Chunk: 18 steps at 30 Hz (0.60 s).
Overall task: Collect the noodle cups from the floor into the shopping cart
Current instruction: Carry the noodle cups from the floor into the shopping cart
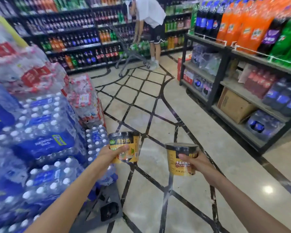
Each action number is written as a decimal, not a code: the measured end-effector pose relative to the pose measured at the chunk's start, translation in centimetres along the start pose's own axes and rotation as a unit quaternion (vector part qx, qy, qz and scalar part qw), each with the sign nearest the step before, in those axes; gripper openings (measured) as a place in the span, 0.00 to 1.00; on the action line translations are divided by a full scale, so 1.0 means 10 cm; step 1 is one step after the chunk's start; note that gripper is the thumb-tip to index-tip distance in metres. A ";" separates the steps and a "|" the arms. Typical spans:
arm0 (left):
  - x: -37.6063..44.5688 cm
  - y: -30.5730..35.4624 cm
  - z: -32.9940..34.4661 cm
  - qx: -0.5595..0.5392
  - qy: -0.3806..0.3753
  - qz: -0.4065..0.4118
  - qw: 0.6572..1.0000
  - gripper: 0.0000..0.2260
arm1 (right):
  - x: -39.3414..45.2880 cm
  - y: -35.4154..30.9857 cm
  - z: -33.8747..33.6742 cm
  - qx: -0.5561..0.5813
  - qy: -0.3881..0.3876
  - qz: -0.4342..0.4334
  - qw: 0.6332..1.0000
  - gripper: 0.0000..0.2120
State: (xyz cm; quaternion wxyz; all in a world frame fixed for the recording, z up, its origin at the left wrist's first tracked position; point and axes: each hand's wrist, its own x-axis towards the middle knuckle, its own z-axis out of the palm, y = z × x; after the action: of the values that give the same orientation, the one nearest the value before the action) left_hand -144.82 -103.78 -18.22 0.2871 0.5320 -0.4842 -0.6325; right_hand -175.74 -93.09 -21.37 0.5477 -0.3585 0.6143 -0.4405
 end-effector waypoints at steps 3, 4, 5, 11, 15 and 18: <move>-0.36 0.04 -0.24 -0.023 0.066 0.019 0.997 0.29 | -0.05 -0.25 0.13 -0.017 -0.034 -0.022 0.999 0.45; -0.47 0.05 -0.32 -0.029 0.090 0.027 0.995 0.28 | -0.06 -0.33 0.20 -0.015 -0.047 -0.036 0.998 0.47; -0.59 0.07 -0.38 -0.041 0.109 0.032 0.993 0.28 | -0.08 -0.41 0.29 -0.014 -0.061 -0.048 0.997 0.48; -1.57 0.03 -0.93 -0.081 0.212 0.054 0.972 0.29 | -0.23 -0.87 1.30 -0.025 -0.194 -0.096 0.976 0.44; -2.55 -0.11 -1.45 -0.103 0.310 0.079 0.942 0.41 | -0.51 -1.10 2.35 -0.023 -0.306 -0.109 0.945 0.33; -3.42 -0.35 -1.85 -0.130 0.404 0.085 0.901 0.40 | -0.88 -1.13 3.22 -0.043 -0.395 -0.098 0.913 0.29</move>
State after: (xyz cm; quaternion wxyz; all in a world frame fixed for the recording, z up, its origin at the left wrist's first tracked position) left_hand -117.52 -78.18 -7.29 0.5776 0.6567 -0.2830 -0.3938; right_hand -143.13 -93.78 -8.03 0.6834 -0.5852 0.3283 -0.2878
